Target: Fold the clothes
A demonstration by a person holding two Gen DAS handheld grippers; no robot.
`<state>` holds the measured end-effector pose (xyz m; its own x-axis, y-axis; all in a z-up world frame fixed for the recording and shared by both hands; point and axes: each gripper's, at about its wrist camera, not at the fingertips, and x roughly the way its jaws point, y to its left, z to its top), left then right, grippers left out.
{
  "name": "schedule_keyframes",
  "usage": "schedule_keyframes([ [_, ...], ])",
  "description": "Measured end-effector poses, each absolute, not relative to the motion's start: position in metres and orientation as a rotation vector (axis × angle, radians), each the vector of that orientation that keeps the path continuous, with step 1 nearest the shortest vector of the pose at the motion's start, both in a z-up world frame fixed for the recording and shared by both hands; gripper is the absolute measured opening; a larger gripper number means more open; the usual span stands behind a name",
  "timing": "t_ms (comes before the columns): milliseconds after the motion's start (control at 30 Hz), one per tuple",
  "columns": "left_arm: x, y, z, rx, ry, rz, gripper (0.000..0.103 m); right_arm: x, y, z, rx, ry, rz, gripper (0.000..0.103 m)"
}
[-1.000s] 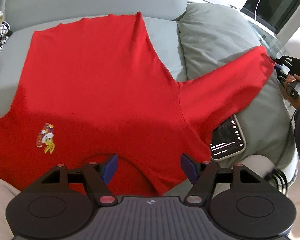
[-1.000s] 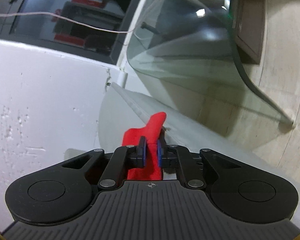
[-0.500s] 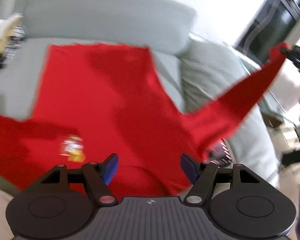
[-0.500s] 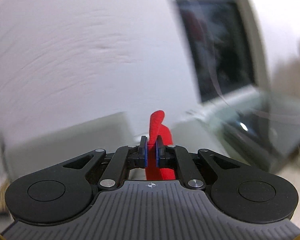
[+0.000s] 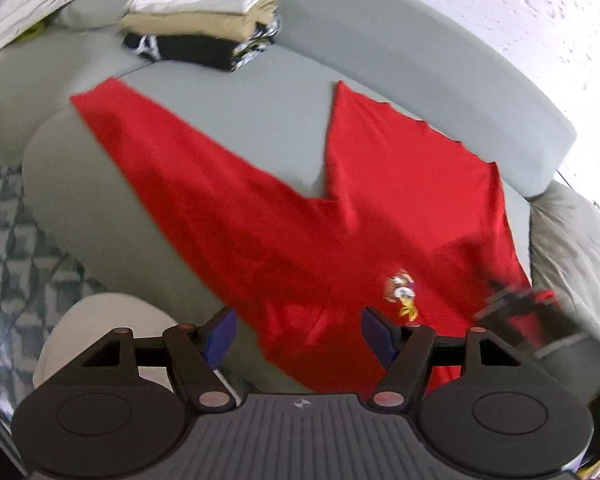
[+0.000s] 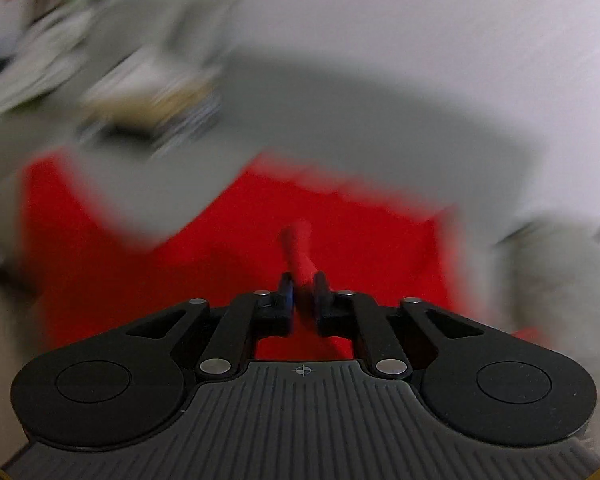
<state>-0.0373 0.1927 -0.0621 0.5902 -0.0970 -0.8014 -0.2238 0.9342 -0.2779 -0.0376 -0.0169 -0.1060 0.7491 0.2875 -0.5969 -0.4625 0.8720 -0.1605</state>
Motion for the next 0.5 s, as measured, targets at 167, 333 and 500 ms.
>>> schedule_keyframes([
  [167,-0.03,0.19,-0.07,-0.402,0.956,0.03,0.068,-0.056,-0.034,-0.104,-0.329,0.754,0.622,0.057],
  [333,0.005,0.177,-0.092,-0.49,1.01,-0.042,0.067,-0.052,-0.12,-0.071,-0.037,0.801,0.524,0.064],
  [500,0.045,0.146,-0.108,-0.46,1.066,-0.088,0.058,-0.031,-0.186,-0.083,0.19,0.924,0.314,0.063],
])
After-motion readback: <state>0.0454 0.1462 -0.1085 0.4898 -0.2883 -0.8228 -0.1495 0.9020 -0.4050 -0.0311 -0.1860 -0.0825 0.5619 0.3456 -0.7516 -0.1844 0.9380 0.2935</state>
